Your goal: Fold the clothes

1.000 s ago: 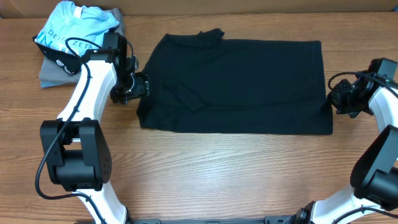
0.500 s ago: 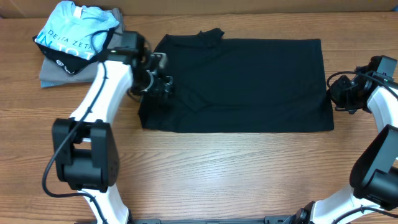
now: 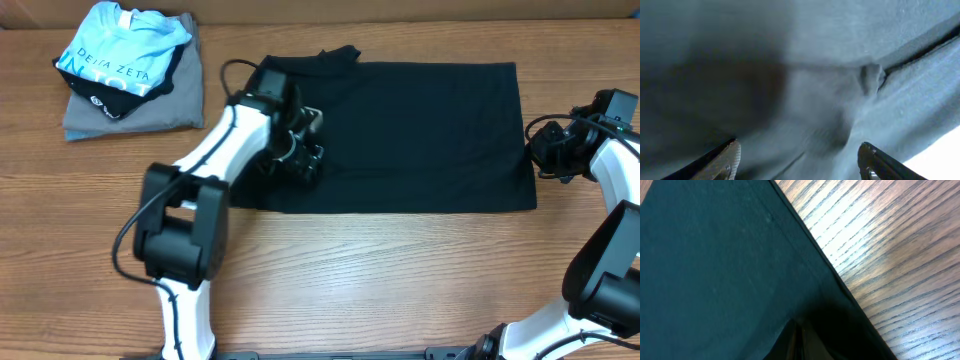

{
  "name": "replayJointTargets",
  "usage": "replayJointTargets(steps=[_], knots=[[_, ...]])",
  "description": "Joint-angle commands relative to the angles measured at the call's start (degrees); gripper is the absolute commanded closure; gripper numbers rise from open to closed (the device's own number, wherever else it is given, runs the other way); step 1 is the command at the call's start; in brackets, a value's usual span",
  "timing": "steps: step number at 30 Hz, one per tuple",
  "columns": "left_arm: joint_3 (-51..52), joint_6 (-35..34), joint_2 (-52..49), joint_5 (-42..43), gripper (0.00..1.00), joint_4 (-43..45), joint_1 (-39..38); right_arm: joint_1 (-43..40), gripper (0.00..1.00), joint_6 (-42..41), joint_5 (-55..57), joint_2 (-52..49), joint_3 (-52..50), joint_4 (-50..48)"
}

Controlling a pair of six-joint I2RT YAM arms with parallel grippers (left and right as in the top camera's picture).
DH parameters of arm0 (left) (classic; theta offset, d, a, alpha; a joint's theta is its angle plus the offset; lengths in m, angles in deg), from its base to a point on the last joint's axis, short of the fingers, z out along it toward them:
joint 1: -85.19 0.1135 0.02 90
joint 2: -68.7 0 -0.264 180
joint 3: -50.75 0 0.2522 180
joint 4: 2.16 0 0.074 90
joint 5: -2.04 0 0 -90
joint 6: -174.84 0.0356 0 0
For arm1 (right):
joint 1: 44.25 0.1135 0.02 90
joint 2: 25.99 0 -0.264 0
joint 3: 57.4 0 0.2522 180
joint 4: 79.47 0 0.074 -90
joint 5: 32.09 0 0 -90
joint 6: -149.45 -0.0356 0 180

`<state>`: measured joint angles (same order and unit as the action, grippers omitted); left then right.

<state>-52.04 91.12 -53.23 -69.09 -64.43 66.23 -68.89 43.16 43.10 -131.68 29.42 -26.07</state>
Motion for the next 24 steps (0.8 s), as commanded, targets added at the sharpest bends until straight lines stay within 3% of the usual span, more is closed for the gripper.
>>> replayJointTargets(steps=[1, 6, 10, 13, 16, 20, 24], knots=[[-1.0, 1.4, -1.4, -1.3, 0.24, 1.6, -2.9, 0.3, 0.96, 0.0, -0.3, 1.3, 1.3, -0.3], [-1.0, 1.2, -1.4, -7.5, 0.32, 2.1, -4.9, 0.3, 0.96, 0.0, -0.3, 1.3, 1.3, -0.3], [-1.0, -0.3, -1.4, -10.1, 0.62, 1.8, -5.2, 0.3, 0.96, 0.0, -0.3, 1.3, 1.3, -0.2], [-1.0, -1.2, -1.4, -10.1, 0.75, 1.8, -5.1, 0.3, 0.96, 0.0, -0.3, 1.3, 1.3, -0.1], [-1.2, -2.7, -0.9, -10.5, 0.75, 1.7, -5.0, 0.3, 0.96, 0.0, -0.3, 1.3, 1.3, -0.1], [-1.3, -3.2, 0.6, -10.8, 0.67, 1.6, -5.0, 0.3, 0.96, 0.0, -0.3, 1.3, 1.3, -0.1], [-1.3, -3.9, 1.7, -13.5, 0.71, 1.7, -5.0, 0.3, 0.96, 0.0, -0.3, 1.3, 1.3, -0.2]])
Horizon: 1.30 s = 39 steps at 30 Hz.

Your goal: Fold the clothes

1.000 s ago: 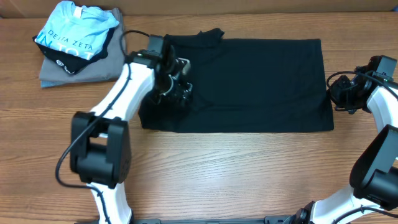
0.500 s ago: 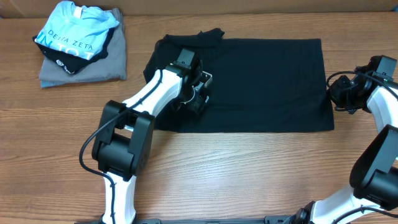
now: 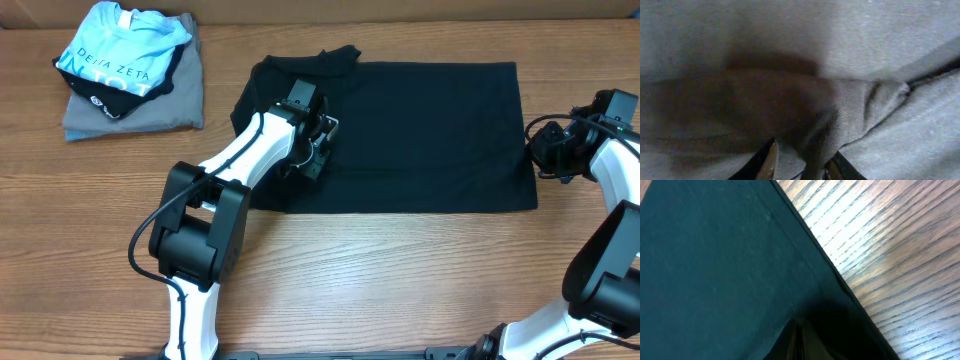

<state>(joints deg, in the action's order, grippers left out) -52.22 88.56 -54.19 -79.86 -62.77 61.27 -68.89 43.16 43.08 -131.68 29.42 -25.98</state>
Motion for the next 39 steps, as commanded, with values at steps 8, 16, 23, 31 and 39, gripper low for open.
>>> replayJointTargets(steps=[8, 16, 23, 31, 39], knots=[[-1.1, -1.6, 2.6, -2.6, 0.41, 0.7, -0.1, 0.3, 0.96, 0.0, -0.3, 1.3, 1.3, -0.2], [-1.1, -3.1, 2.7, -1.4, 0.76, 0.5, -0.1, 0.3, 0.96, 0.0, -0.2, 1.3, 1.3, -0.2], [-6.0, -3.7, 2.8, -1.6, 0.96, -4.3, -0.1, 0.3, 0.96, 0.0, -0.2, 1.3, 1.3, -0.3], [-15.8, -3.7, 2.8, -8.8, 0.96, -11.3, -0.1, 0.3, 0.95, 0.3, -0.2, 1.3, 1.2, -0.9], [-16.0, -3.5, 2.8, -10.7, 0.96, -12.5, -0.1, 0.3, 0.95, 0.3, -0.2, 1.0, 1.2, -2.5]])
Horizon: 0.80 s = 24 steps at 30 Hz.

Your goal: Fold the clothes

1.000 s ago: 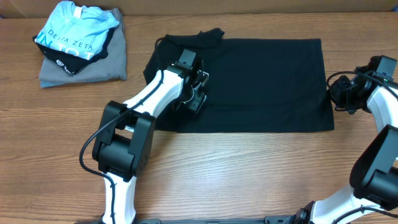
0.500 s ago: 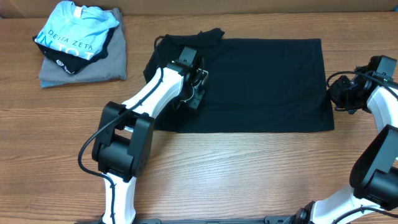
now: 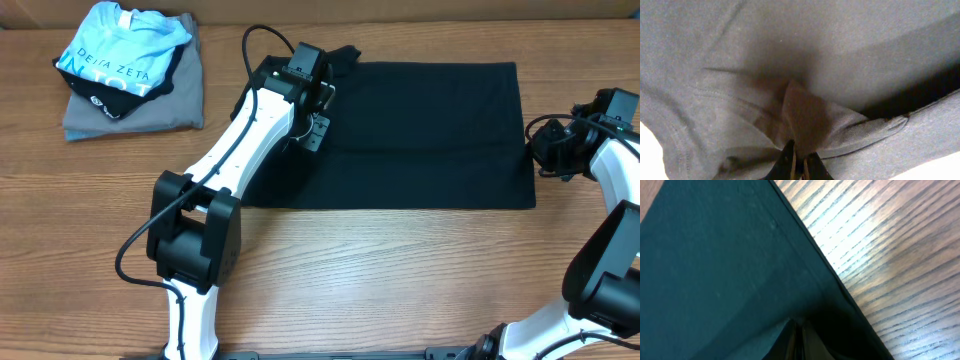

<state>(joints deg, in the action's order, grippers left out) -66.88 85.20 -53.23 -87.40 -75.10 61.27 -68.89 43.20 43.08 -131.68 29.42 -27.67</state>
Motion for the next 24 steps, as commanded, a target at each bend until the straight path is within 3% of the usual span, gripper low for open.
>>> replayJointTargets(steps=[1, 7, 12, 14, 15, 16, 19, 24], knots=[[-1.3, -0.2, 1.8, -4.0, 0.96, -0.2, -0.1, 0.3, 0.95, 0.2, -0.3, 1.0, 1.2, -1.3], [-1.3, -0.1, 1.8, -4.4, 0.83, 0.3, -0.1, 0.3, 0.95, 0.2, -0.3, 1.0, 1.2, -2.3], [-1.3, -0.2, 1.8, -4.4, 0.82, 1.4, -0.1, 0.3, 0.92, 0.2, -0.2, 1.0, 1.2, -3.3], [-1.3, -0.2, 1.8, -4.4, 0.80, 1.4, -0.1, 0.3, 0.83, 0.2, -0.2, 1.0, 1.2, -4.0], [-1.3, -0.2, 1.8, -4.5, 0.74, 1.3, -0.1, 0.3, 0.68, 0.2, -0.2, 1.0, 1.2, -4.4], [-1.3, -0.2, 1.8, -5.1, 0.64, 1.0, 0.0, 0.3, 0.42, 0.2, -0.2, 1.0, 1.2, -4.7], [-1.3, -0.6, 1.8, -7.9, 0.53, -0.6, 0.3, 0.1, 0.35, 0.2, -0.2, 1.0, 1.2, -4.5], [-1.3, -3.1, 1.8, -8.4, 0.34, -3.3, 3.0, -0.2, 0.34, 0.2, -4.7, 1.2, 1.3, -1.3]])
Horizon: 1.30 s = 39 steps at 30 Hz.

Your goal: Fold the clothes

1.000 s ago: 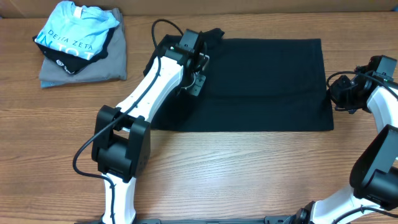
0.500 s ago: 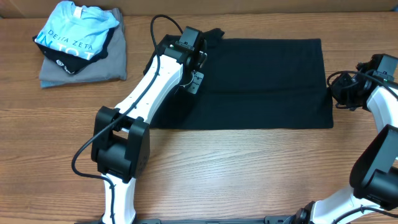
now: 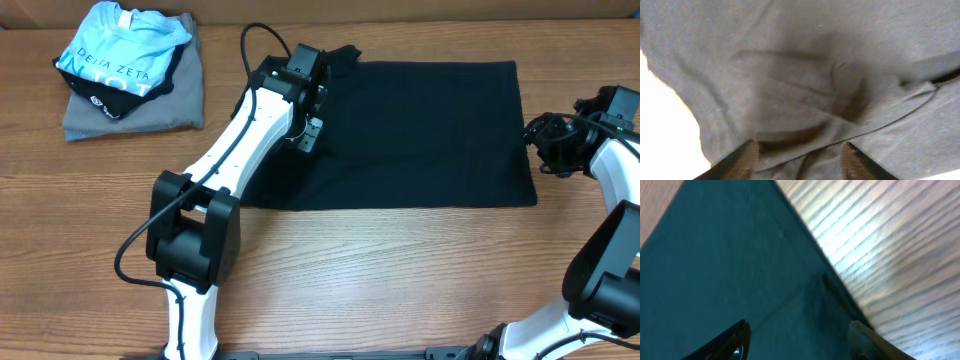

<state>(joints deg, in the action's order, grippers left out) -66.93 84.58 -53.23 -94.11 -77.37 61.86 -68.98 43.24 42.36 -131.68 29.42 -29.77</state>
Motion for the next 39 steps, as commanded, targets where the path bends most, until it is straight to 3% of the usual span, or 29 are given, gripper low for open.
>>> replayJointTargets(steps=[1, 5, 11, 12, 16, 22, 29, 39], knots=[[-1.3, -3.2, 1.8, -1.6, 0.32, -1.2, 3.2, -0.1, 0.35, 0.2, -5.2, 1.4, 1.3, 1.1], [-1.2, -3.5, 1.5, 6.8, 0.29, -1.0, 7.1, 0.2, 0.35, 0.2, -10.1, 3.3, 1.3, 3.3], [0.0, 5.2, 1.3, 23.5, 0.42, 1.2, 7.9, 1.9, 0.36, 0.2, -12.0, 7.3, 1.3, 4.9], [0.2, 7.1, 1.3, 24.4, 0.48, 1.1, 7.5, 2.3, 0.36, 0.2, -12.0, 7.9, 1.3, 5.0], [0.5, 9.0, 1.3, 20.9, 0.96, -2.6, 5.8, 3.2, 0.36, 0.2, -12.0, 8.5, 1.3, 5.2], [4.7, 7.3, 1.3, 20.9, 0.96, -2.4, 5.1, 3.3, 0.36, 0.2, -11.9, 8.4, 1.3, 5.6], [14.0, 5.4, 1.3, 20.8, 0.96, 10.8, 4.4, 3.3, 0.36, 0.2, -11.9, 8.4, 1.3, 5.6], [17.9, -0.2, 1.3, 20.5, 0.95, 26.9, 4.4, 3.3, 0.36, 0.2, -11.5, 8.4, 1.3, 5.5]])
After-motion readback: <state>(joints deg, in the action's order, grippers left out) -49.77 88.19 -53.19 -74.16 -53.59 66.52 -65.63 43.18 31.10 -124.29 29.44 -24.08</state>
